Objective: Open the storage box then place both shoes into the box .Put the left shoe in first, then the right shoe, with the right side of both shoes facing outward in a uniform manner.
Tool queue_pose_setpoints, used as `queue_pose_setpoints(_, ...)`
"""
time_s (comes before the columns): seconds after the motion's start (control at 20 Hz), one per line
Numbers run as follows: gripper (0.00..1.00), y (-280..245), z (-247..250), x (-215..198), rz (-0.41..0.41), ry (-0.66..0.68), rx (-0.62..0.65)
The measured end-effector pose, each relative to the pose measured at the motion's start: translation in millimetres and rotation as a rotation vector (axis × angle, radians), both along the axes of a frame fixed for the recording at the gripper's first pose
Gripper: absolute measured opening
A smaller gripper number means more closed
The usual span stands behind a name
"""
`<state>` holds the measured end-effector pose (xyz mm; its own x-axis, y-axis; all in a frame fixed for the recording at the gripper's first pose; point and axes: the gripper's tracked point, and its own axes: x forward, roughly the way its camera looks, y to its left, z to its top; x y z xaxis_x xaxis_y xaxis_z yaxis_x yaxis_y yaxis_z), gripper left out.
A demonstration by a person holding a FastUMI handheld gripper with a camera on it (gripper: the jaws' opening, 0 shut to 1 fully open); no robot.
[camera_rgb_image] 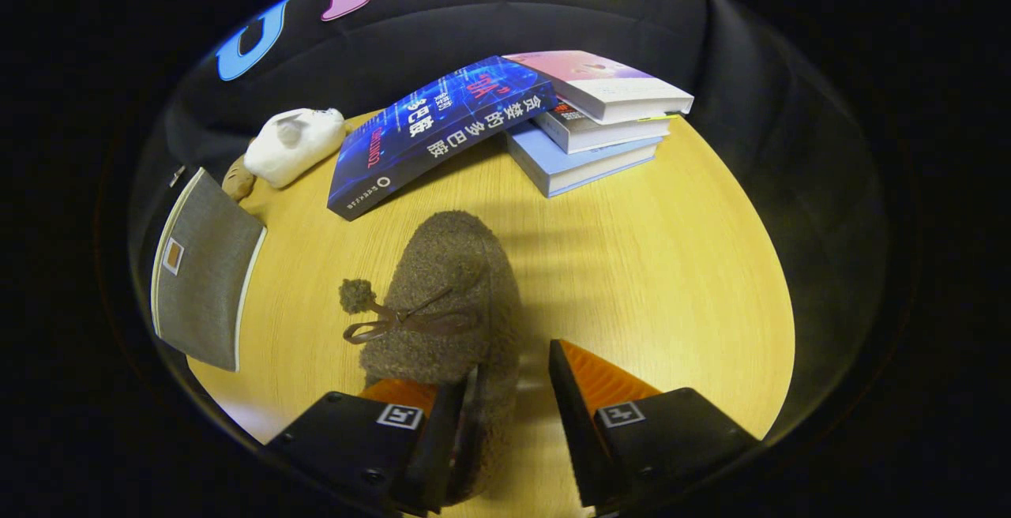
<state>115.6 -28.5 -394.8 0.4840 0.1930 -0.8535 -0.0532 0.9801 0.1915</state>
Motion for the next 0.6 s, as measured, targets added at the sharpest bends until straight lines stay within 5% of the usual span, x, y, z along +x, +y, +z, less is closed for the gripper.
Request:
queue_pose_setpoints(0.05, 0.48, 4.8, -0.1, 0.8, -0.001, 0.004, 0.012)
queue_pose_setpoints(0.15, 0.33, 4.5, -1.0, 1.0, 0.009, 0.009, 0.003)
queue_pose_setpoints(0.45, 0.07, -0.4, -1.1, 1.9, 0.003, 0.029, 0.038)
queue_pose_setpoints(0.6, 0.05, -0.6, 0.0, 0.5, 0.024, 0.019, 0.03)
